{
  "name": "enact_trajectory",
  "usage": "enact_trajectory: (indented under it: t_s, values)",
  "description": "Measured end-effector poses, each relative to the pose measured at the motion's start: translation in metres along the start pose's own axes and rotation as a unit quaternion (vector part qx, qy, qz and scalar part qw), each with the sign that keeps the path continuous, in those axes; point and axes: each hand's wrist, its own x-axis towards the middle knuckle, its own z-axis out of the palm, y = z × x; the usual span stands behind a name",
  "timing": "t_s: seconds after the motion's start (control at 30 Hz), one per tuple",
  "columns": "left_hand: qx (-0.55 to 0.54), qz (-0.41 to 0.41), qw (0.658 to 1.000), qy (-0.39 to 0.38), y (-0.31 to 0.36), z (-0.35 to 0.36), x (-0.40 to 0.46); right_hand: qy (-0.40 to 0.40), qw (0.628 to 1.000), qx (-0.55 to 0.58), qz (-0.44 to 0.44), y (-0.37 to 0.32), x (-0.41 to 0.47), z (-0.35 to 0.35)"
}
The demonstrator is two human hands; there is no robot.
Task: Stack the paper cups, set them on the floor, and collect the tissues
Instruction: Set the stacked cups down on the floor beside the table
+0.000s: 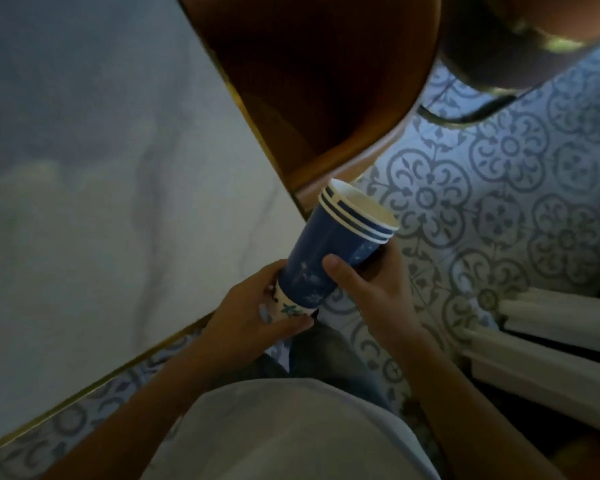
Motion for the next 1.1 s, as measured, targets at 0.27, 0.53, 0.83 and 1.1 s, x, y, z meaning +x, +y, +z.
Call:
enact_trajectory:
  t_s: [0.27, 0.53, 0.83, 1.1]
  values:
    - [0.065, -0.007, 0.995, -0.081, 0.011, 0.077, 0.057, 0.104, 0.992, 0.048, 0.052, 0.044, 0.005, -0.107]
    - [0.017, -0.121, 0.987, -0.101, -0.023, 0.127, 0.109, 0.059, 0.989, -0.119, 0.071, 0.109, 0.030, -0.156]
    - [-0.119, -0.307, 0.944, -0.014, -0.107, 0.160, 0.174, 0.069, 0.961, -0.200, 0.178, 0.237, 0.063, -0.153]
    - [-0.154, -0.414, 0.897, 0.027, -0.188, 0.197, 0.244, 0.018, 0.928, -0.256, 0.270, 0.335, 0.090, -0.157]
